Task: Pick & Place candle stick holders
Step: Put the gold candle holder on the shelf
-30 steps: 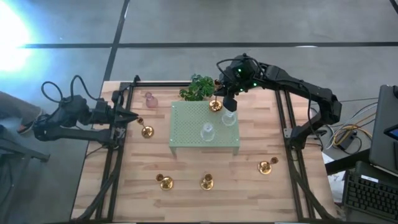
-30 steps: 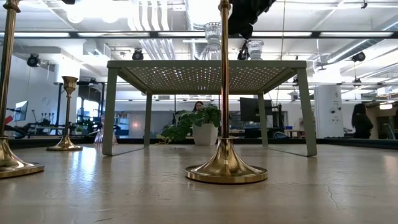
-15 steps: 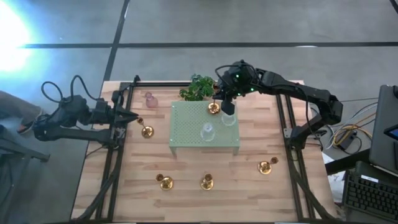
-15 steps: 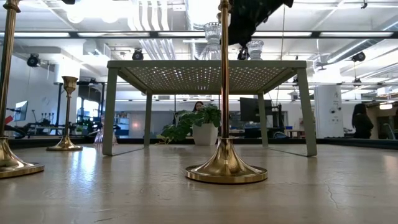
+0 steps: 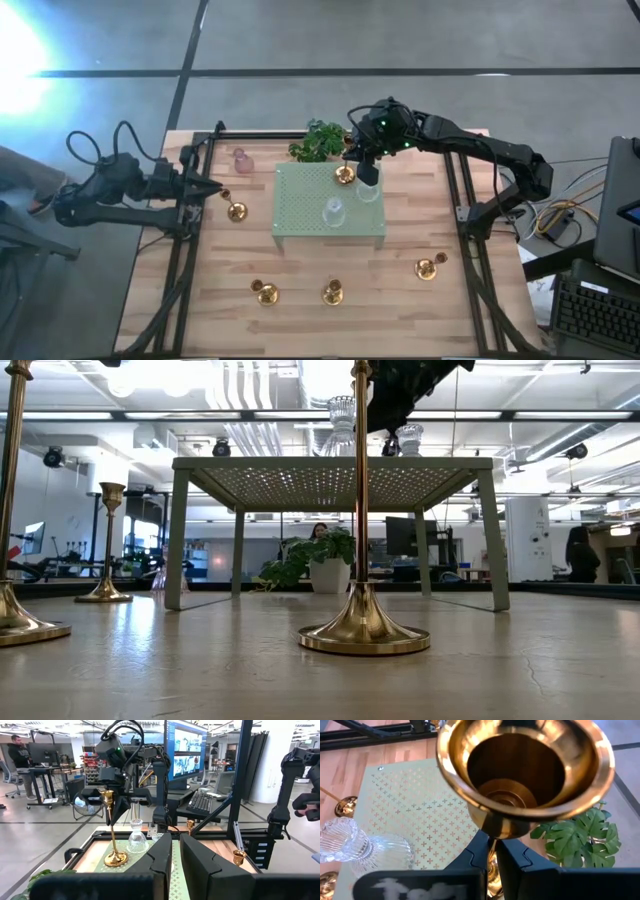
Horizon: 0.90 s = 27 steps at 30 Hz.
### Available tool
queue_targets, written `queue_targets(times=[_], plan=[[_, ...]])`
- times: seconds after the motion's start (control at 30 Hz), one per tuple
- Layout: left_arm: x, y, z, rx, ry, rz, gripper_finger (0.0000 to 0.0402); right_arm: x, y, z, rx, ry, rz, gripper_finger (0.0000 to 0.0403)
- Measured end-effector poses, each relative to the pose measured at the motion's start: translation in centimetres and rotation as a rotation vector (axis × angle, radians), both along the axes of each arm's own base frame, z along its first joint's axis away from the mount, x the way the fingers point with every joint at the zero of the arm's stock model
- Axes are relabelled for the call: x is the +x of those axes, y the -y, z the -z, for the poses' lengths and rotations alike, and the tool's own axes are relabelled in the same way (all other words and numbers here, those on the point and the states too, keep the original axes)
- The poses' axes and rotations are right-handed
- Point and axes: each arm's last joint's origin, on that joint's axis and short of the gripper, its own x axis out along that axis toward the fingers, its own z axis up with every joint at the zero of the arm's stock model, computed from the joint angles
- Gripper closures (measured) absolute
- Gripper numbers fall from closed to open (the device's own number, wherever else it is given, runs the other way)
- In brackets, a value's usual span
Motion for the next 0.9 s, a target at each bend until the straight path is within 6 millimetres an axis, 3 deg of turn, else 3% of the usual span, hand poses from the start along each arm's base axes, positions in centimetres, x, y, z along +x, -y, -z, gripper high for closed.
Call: queue_targets(times=[0.5, 0.9], plan=[[0.01, 0.0, 0.01, 0.0, -0.001, 0.0, 0.0356, 0.02, 0.01, 0.0, 0.014, 0.004, 0.006, 0.0327], [0.0, 0.0, 0.01, 0.0, 0.0, 0.0, 0.0356, -0.53, -0.32, -0.82, 0.03, 0.014, 0.011, 0.0235]])
